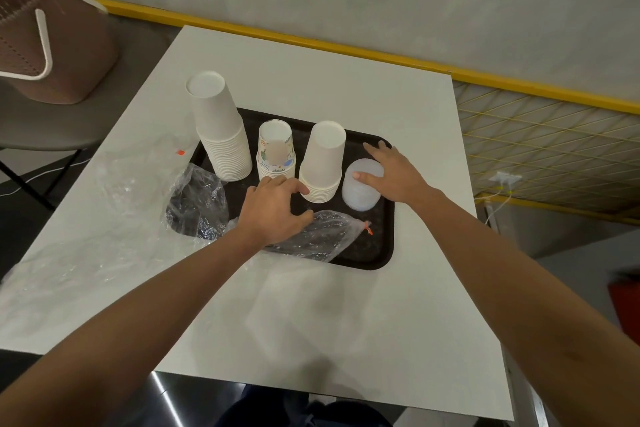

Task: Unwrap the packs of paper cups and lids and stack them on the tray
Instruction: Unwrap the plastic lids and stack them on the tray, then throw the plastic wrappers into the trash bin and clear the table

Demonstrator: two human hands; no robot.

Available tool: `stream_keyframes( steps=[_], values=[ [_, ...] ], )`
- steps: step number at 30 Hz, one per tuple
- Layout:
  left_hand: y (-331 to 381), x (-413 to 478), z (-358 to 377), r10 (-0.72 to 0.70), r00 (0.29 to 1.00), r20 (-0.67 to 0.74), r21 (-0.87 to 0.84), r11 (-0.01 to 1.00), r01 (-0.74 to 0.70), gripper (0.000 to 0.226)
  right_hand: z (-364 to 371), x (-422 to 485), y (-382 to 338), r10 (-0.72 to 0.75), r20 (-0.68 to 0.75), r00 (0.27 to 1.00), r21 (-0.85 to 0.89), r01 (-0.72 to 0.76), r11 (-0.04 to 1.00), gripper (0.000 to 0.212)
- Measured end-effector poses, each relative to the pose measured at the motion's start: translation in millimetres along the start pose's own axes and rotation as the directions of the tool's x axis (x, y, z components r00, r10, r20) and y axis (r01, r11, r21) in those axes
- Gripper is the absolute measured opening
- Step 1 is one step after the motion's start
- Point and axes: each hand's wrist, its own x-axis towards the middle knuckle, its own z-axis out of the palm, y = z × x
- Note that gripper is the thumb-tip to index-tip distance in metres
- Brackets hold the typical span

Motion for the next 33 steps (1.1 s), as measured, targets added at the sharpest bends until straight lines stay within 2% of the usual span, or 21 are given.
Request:
stream_keyframes(
  steps=[4, 8, 16, 21, 24, 30, 33],
  values=[
    [-1, -2, -1, 0.004, 1.000, -0.013, 0.005, 1.000, -0.004, 0.043, -5, -8, 2, -0.020, -0.182, 0.983, 0.073, 0.034, 0.997, 0.055],
    [-3, -5, -3, 0.015, 0.999, -0.049, -0.028, 0.999, -0.016, 0.043, -11, -22, 2, -0.041, -0.343, 0.938, 0.053, 0.063, 0.997, 0.039],
    [-3, -18, -6, 0.009, 0.994, -0.110, -0.058, 0.998, -0.015, 0.045, -13, -48, -1, -0.066, -0.432, 0.899, 0.079, 0.111, 0.991, 0.027],
    [-2, -34, -9, -0.012, 0.989, -0.147, -0.048, 0.999, 0.005, 0.048, 0, -67, -12, -0.142, -0.386, 0.912, 0.047, 0.174, 0.984, 0.029],
    [-4, -44, -9, -0.011, 0.989, -0.146, -0.052, 0.999, 0.003, 0.052, 13, -80, -23, -0.202, -0.311, 0.929, 0.035, 0.224, 0.974, 0.035],
    [-8, -59, -7, 0.009, 0.999, 0.037, 0.084, 0.996, -0.012, 0.076, 43, -94, -44, -0.243, 0.008, 0.970, -0.033, 0.243, 0.969, 0.064],
    [-16, -61, -4, 0.024, 0.991, 0.134, 0.174, 0.984, -0.047, 0.079, 60, -97, -49, -0.234, 0.079, 0.969, -0.022, 0.237, 0.971, 0.073]
  ],
)
